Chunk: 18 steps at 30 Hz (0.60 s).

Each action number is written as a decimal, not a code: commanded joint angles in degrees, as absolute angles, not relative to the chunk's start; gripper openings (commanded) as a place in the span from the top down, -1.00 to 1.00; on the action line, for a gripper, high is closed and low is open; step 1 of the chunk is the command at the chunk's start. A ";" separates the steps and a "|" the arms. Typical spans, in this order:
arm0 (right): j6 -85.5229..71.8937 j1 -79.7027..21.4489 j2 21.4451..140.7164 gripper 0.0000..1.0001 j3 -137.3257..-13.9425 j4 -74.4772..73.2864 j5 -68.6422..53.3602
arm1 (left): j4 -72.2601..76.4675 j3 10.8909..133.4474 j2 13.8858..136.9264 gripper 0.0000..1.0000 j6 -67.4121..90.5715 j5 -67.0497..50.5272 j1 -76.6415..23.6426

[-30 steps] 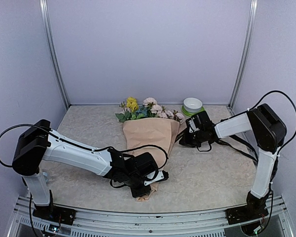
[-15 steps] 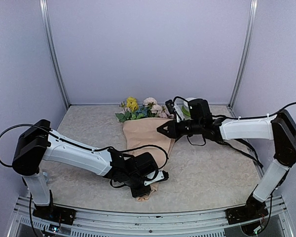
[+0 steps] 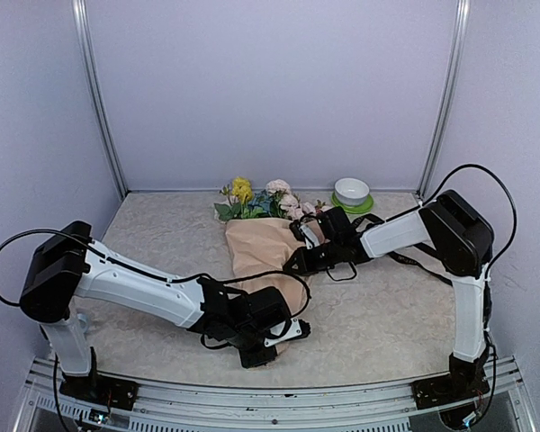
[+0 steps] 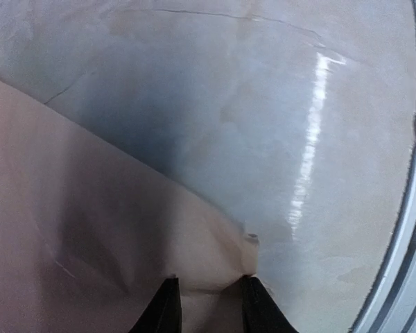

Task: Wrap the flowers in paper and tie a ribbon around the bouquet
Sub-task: Press the fold line on the folded wrapping paper.

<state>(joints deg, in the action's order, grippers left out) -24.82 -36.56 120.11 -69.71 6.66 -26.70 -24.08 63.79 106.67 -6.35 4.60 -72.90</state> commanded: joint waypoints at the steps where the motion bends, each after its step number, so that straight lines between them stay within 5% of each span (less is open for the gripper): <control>1: -25.43 -36.18 120.71 0.72 -69.87 4.51 -24.00 | -30.34 59.85 104.47 0.38 -5.07 -10.18 -77.44; 12: -25.84 -36.21 119.42 0.70 -67.69 6.02 -24.37 | -27.45 62.12 89.55 0.47 -7.29 -10.64 -74.66; 18: -25.83 -36.21 118.76 0.68 -67.62 5.61 -24.67 | -27.98 62.22 96.28 0.67 -4.72 -3.92 -65.85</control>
<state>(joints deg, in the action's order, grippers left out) -25.45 -36.56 119.92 -68.79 7.64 -25.89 -26.28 61.17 89.97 -5.54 -7.86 -69.38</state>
